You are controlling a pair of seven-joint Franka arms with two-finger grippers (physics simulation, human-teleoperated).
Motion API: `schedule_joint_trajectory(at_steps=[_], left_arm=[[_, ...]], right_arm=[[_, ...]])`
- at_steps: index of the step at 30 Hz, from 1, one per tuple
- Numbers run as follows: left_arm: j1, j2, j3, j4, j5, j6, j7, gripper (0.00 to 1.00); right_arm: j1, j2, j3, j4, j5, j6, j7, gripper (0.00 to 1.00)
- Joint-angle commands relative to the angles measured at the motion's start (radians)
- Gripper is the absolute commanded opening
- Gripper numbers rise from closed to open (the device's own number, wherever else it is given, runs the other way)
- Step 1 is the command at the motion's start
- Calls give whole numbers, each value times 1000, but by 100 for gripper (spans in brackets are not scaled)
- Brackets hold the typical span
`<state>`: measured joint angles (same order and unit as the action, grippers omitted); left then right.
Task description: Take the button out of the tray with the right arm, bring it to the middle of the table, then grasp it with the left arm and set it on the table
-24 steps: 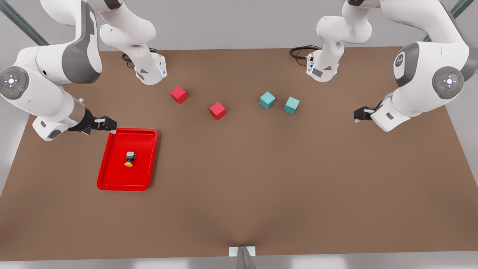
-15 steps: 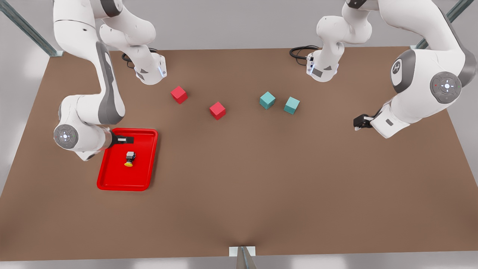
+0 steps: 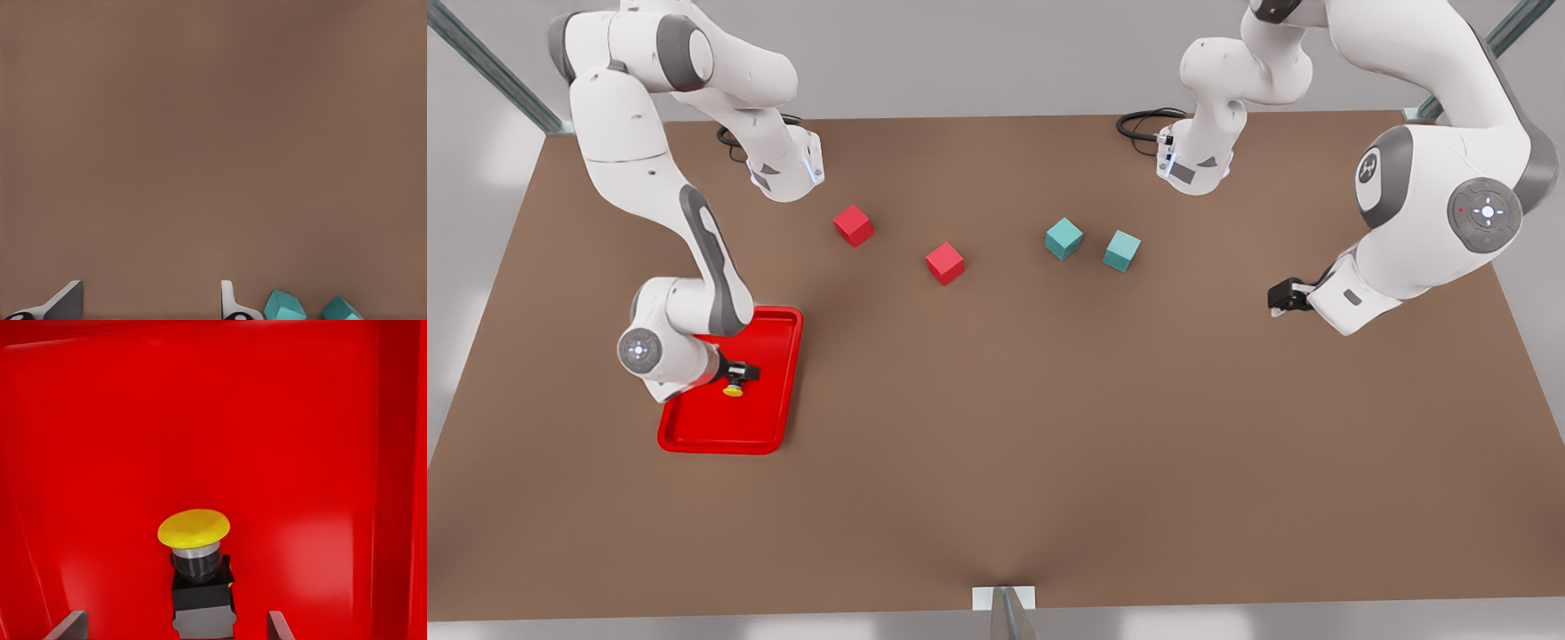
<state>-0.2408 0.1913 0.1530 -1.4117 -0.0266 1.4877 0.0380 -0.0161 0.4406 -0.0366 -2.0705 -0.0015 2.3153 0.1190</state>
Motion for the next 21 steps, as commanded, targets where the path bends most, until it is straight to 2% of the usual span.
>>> schedule_joint_trajectory(at_steps=[1, 10, 14, 21], left_arm=[[1, -1, 0, 0, 1, 0, 5, 100], [0, 0, 0, 0, 1, -1, 3, 100], [0, 0, 0, 0, 1, -3, 3, 100], [0, 0, 0, 0, 1, -4, 3, 100]], right_arm=[[-7, 18, 1, 0, 1, 99, 7, 100], [-7, 44, 3, -30, 3, 96, -9, 100], [-24, 46, 3, -34, 3, 96, -157, 100], [-24, 47, 3, -34, 8, 93, -144, 100]])
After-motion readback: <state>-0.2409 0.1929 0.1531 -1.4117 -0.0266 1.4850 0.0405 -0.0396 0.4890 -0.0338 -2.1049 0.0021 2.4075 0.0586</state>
